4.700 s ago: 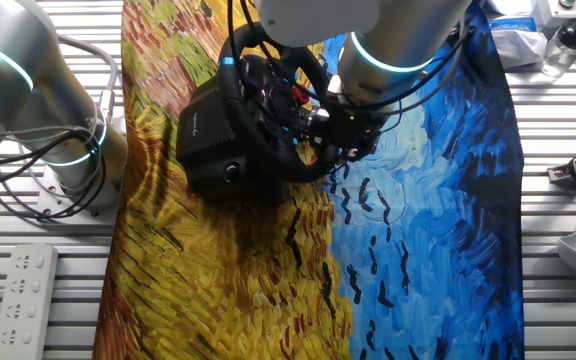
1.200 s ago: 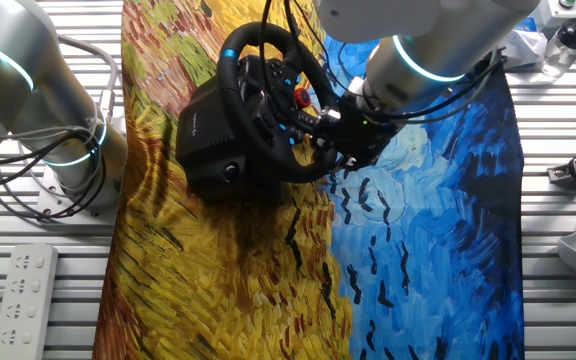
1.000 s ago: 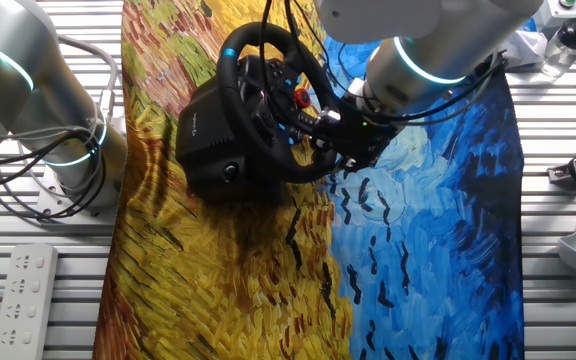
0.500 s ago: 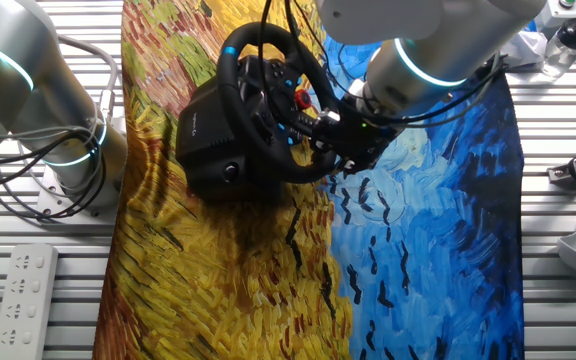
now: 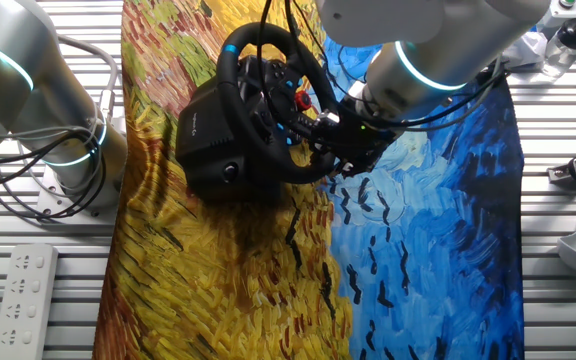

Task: Rotate the steering wheel 90 degrees clockwise

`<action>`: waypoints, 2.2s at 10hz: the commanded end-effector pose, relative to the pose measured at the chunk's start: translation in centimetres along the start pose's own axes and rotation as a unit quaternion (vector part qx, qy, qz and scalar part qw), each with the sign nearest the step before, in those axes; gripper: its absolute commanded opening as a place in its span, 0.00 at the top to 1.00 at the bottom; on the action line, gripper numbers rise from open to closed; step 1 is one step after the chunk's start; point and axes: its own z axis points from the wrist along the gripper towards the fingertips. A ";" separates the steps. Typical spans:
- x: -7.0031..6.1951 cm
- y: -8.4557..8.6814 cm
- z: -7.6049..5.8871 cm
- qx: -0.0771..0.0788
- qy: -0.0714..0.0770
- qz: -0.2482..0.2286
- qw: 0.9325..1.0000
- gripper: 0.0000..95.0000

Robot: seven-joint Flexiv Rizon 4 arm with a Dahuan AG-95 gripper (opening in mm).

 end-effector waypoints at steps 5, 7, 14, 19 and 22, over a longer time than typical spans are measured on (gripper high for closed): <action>0.2 0.0 0.0 -0.004 0.003 0.013 1.000 1.00; 0.2 0.0 0.0 -0.005 0.006 0.021 1.000 1.00; 0.5 0.1 0.1 -0.013 0.014 0.052 0.998 1.00; 0.7 0.1 0.0 -0.021 0.022 0.076 0.997 1.00; 0.8 0.1 0.0 -0.025 0.025 0.088 0.995 1.00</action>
